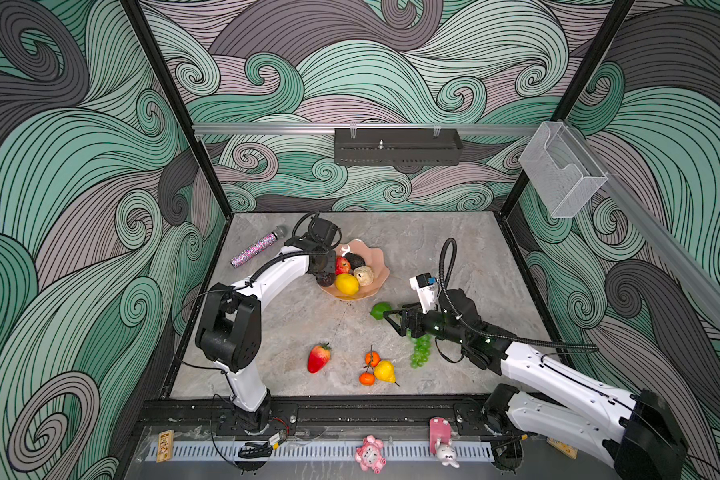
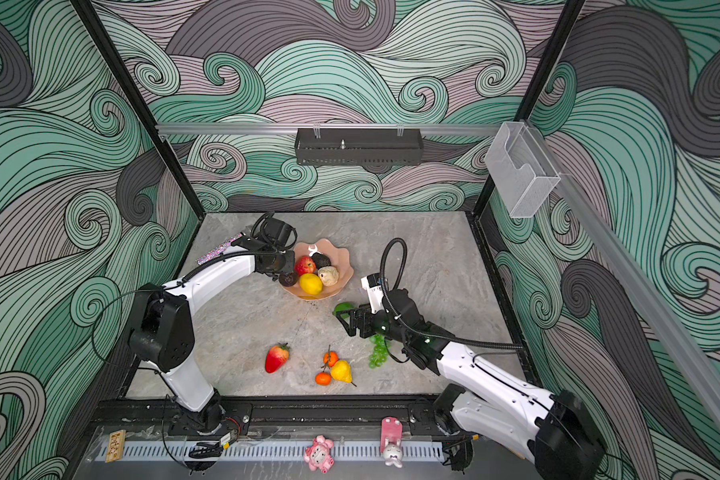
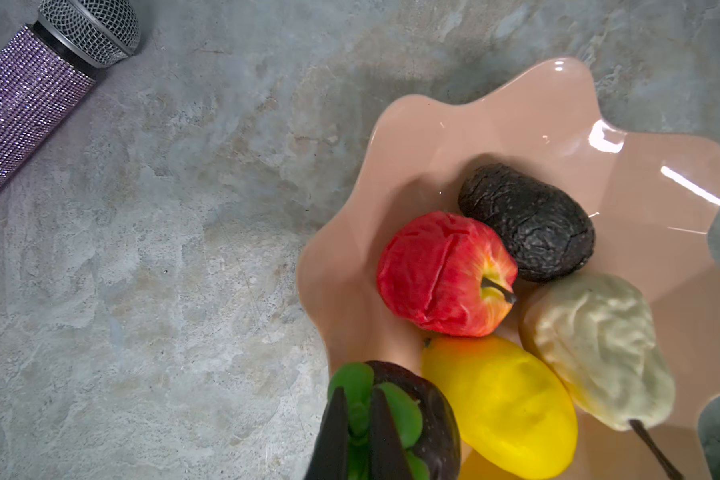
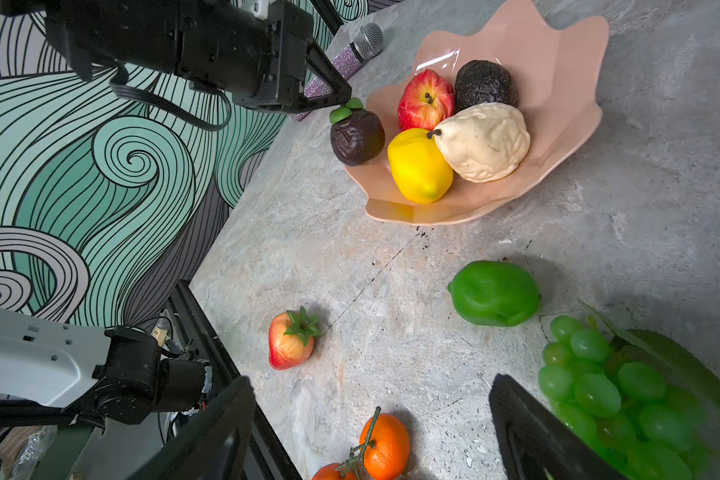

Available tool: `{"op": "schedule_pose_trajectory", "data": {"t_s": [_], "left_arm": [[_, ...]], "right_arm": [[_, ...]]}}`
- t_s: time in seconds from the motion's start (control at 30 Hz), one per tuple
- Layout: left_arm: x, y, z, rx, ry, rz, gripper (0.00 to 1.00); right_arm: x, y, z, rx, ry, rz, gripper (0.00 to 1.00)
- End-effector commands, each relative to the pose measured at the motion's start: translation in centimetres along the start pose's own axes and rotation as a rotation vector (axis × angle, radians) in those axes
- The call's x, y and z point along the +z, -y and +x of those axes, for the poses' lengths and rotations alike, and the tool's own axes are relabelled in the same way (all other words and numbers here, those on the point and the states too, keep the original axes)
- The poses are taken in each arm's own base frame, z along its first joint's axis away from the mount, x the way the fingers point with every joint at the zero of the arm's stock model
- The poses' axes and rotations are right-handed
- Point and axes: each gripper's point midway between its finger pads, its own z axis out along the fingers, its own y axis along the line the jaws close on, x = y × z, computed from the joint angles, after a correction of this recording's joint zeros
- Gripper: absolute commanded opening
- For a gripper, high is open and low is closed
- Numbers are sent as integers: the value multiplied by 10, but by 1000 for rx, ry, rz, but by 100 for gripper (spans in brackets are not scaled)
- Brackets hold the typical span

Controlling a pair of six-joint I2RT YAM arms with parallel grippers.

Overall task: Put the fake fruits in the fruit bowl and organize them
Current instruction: 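Lower the plum into the bowl beside the apple and lemon with the left gripper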

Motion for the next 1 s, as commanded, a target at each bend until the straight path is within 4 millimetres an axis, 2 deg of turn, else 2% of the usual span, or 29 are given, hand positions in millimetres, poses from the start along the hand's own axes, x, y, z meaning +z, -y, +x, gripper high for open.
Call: {"op": "schedule_pose_trajectory", "data": {"t_s": [0.0,0.27,0.67,0.8,0.97], "left_arm": [[1,-3,-9,10,7,-24,0],[12,2,-11,16,-2,-27,3],[9,7,-25,69,60,-39,4],[1,9,-29,102,86,-36,3],[-32,-2,-44,115,220,-106,0]], "right_arm": [[-2,3,-3,-9,12,12,89],[-2,6,-1,-4,7,18,89],[-1,9,2,3,3,25,90],[-1,9,3,5,-1,24,90],[-2,10,4,5,1,27,90]]}}
